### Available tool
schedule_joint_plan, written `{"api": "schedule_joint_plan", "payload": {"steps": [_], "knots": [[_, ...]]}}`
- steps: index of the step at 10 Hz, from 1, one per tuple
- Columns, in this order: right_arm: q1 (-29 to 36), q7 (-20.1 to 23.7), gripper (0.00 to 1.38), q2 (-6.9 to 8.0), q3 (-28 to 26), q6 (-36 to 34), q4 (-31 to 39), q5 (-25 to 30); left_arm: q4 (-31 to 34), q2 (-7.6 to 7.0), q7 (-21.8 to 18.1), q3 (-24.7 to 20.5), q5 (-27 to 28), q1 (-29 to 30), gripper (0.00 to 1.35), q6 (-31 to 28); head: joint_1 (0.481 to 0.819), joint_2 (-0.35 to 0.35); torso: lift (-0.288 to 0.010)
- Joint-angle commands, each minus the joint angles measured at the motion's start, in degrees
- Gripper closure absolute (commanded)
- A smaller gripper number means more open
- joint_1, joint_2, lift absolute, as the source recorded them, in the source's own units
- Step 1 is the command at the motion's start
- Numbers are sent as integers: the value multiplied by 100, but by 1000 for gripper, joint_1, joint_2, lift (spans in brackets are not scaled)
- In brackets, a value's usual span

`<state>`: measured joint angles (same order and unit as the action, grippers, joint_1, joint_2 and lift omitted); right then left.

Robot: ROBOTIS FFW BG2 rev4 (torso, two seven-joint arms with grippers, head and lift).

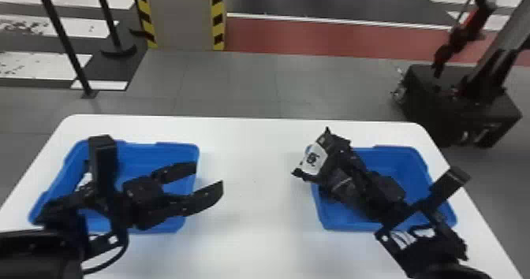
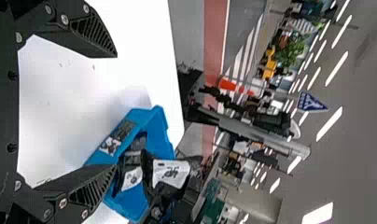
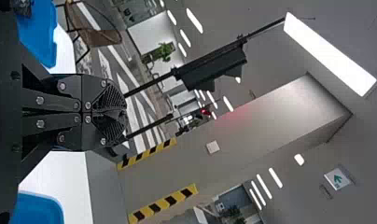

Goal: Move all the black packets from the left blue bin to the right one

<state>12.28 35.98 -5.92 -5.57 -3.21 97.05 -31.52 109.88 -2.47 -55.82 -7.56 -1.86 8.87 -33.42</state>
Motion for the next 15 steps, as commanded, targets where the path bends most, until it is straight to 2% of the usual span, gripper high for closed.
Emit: {"api": "schedule_joint_plan", "payload": {"steps": [1,3,4,5,6,7,8,9,11,12,14,15], "knots": [[-33,-82,1279,-190,-392,-2,-375,120,550,36,1,-712,142,490,140,-4,695,-76,-110],[-61,-363,1276,-454,-454,-2,-895,138,1028,1,1,-1301,222,898,147,38,695,-65,-110],[-174,-425,881,-551,-507,-115,-1190,278,1112,36,1,-1600,309,983,145,94,695,-55,-110],[-160,-539,240,-577,-656,-115,-1134,709,1169,71,1,-1863,476,983,147,108,695,-42,-110],[220,-882,-1,-516,-682,195,-473,841,1197,89,28,-2030,661,940,147,136,695,-28,-110],[642,-1163,124,-384,-682,434,272,894,1197,89,80,-2110,766,940,147,80,695,-23,-110],[965,-1110,272,-252,-682,434,835,735,1225,133,230,-2180,898,940,147,38,695,-3,-110],[1078,-794,357,-199,-665,349,1074,665,1225,159,406,-2206,1180,884,147,-145,695,33,-110],[1317,-434,412,-76,-542,181,1650,595,845,71,625,-2145,1847,476,148,-426,695,137,-110],[1387,-319,412,-6,-463,181,1763,472,465,-8,704,-2057,2014,237,154,-482,695,158,-110],[1443,-188,412,100,-410,82,1833,401,15,-52,924,-1951,2410,-213,156,-693,695,228,-110],[1429,-170,412,100,-383,54,1819,401,-308,-166,933,-1740,2472,-466,156,-890,695,240,-110]]}}
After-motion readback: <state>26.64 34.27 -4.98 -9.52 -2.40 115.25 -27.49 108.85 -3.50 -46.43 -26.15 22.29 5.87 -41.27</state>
